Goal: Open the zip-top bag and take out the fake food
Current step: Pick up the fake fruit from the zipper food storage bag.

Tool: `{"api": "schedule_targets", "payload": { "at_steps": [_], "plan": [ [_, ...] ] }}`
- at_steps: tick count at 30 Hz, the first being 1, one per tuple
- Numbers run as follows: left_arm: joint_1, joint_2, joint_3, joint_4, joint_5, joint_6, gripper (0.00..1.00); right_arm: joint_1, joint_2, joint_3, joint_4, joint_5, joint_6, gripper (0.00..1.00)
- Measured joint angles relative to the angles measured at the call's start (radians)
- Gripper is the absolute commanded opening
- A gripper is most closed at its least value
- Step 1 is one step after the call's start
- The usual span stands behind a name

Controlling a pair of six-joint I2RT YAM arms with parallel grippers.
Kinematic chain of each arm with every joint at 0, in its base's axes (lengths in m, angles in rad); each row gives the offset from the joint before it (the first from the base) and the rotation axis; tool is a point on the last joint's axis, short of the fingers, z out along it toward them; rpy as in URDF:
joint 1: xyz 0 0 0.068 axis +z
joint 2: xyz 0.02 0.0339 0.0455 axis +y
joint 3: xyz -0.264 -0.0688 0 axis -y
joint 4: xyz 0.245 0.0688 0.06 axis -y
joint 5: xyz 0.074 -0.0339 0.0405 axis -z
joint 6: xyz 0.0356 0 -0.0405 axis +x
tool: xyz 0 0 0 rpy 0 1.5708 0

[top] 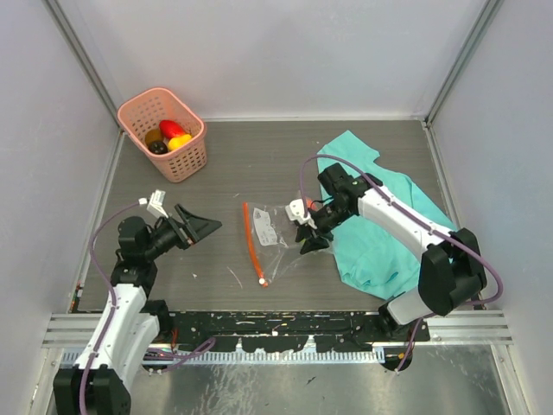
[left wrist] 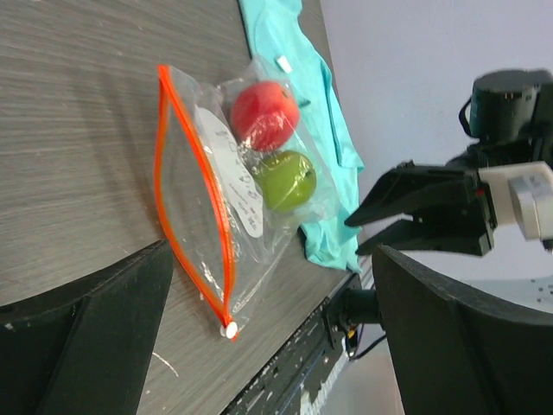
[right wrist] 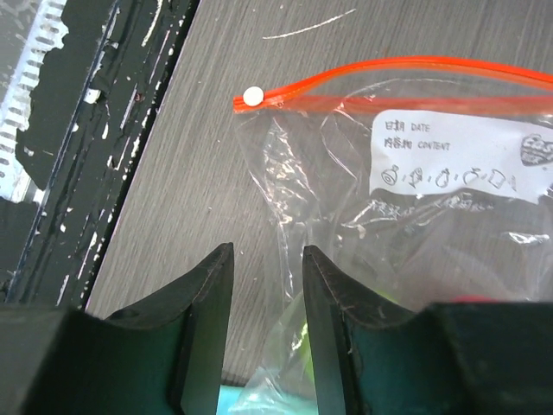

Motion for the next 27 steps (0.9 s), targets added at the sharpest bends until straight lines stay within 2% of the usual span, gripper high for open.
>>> {"api": "schedule_targets", "payload": {
  "at_steps": [8,12,27],
  "plan": [
    [-0.189,-0.011,-0.014,0.000,-0.085,0.001,0.95,-0.102,0.000,0.025,-0.085,-0.037,-0.079,0.43],
    [-0.243,-0.010,-0.029,-0.002,-0.126,0.001,0.93,-0.138,-0.003,0.026,-0.111,-0.038,-0.104,0.43],
    [-0.276,-0.094,-0.079,-0.079,-0.180,-0.003,0.90,-0.207,-0.054,0.042,-0.153,-0.007,-0.139,0.43]
  ]
}}
